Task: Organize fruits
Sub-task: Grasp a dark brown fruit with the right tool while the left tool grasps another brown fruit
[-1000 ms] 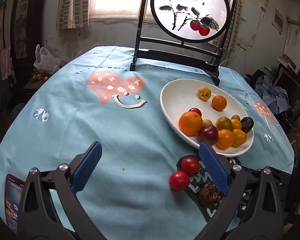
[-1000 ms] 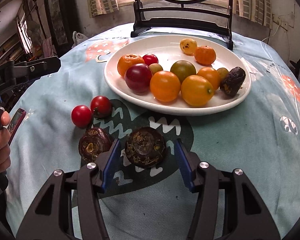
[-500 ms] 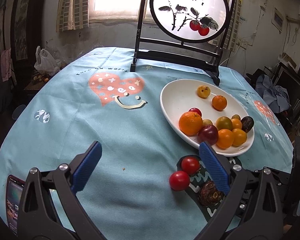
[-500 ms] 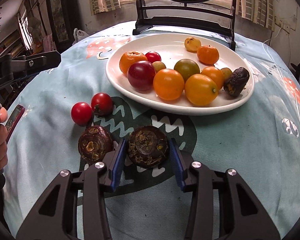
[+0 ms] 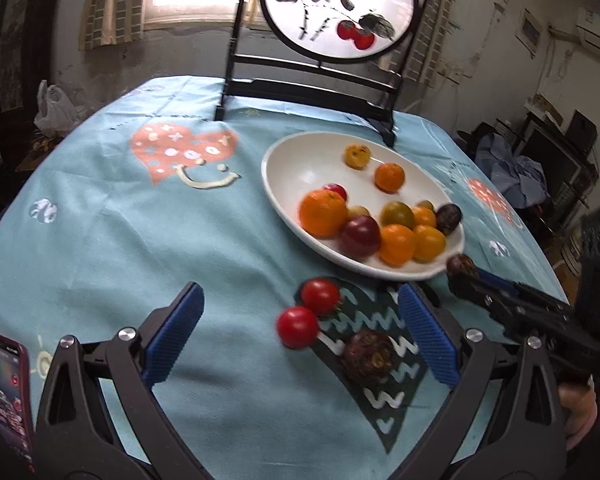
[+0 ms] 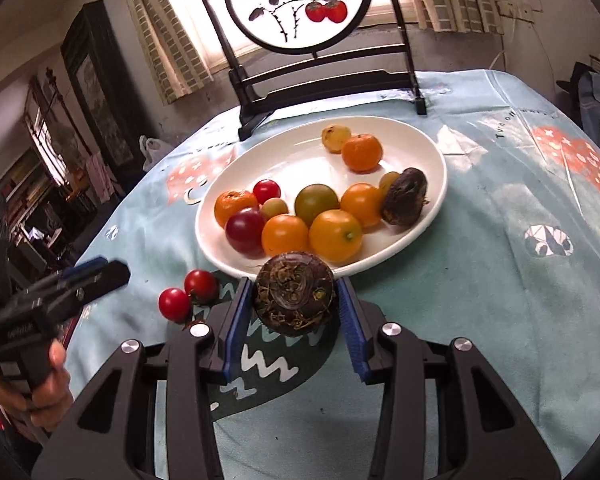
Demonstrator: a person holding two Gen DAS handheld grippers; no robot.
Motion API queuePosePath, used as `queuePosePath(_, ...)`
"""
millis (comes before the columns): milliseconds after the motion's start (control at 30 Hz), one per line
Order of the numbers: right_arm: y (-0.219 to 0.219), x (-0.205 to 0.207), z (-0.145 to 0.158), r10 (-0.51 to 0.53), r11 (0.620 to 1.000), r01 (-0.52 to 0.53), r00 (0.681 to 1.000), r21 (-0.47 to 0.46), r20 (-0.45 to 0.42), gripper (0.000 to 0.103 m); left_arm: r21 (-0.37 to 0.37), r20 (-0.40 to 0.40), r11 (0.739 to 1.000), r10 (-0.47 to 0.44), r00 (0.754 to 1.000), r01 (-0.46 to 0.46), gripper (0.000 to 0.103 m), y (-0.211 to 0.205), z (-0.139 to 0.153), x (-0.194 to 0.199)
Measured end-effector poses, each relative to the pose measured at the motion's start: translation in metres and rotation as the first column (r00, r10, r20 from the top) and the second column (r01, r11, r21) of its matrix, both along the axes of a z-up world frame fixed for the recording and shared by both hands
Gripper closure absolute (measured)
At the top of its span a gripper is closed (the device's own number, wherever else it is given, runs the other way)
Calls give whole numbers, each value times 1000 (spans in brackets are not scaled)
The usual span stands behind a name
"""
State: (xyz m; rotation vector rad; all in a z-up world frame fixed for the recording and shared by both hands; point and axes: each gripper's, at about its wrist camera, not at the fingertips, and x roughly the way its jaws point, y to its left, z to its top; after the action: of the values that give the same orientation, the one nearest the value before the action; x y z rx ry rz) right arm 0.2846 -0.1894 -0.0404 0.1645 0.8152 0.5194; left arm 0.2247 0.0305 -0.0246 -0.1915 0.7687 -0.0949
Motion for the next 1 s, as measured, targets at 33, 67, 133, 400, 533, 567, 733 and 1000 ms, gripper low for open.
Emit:
queuePosePath(33, -3, 2, -1, -16, 1000, 16, 1000, 8, -11, 60, 18, -4, 999, -42, 999, 42, 4, -11, -2, -2)
queuePosePath(67, -6, 4, -2, -30, 999, 30, 999, 10, -19, 60, 50, -6, 995, -86, 996, 87, 4, -23, -4, -5)
queuePosePath(133, -10, 6, -3, -50, 999, 50, 998, 7, -27, 60, 128, -4, 978, -167, 986, 166, 4, -45, -7, -11)
queuePosePath(400, -12, 5, -5, -52, 999, 52, 998, -2, -34, 60, 204, -108, 950, -219, 970, 237, 35, -62, -30, -5)
queuePosePath(533, -12, 6, -5, -53, 999, 53, 998, -6, -38, 60, 184, -150, 956, -203, 968, 229, 39, -57, -39, 0)
queuePosePath(567, -12, 6, -5, -54, 999, 54, 998, -6, -39, 60, 182, -154, 955, -206, 966, 232, 39, -58, -40, 1)
queuePosePath(733, -11, 6, -5, -54, 999, 54, 998, -5, -43, 60, 189, -178, 947, -227, 957, 260, 39, -64, -47, 2)
queuePosePath(1000, -11, 5, -4, -53, 999, 52, 998, -6, -41, 60, 203, -184, 942, -231, 955, 267, 53, -67, -54, 6)
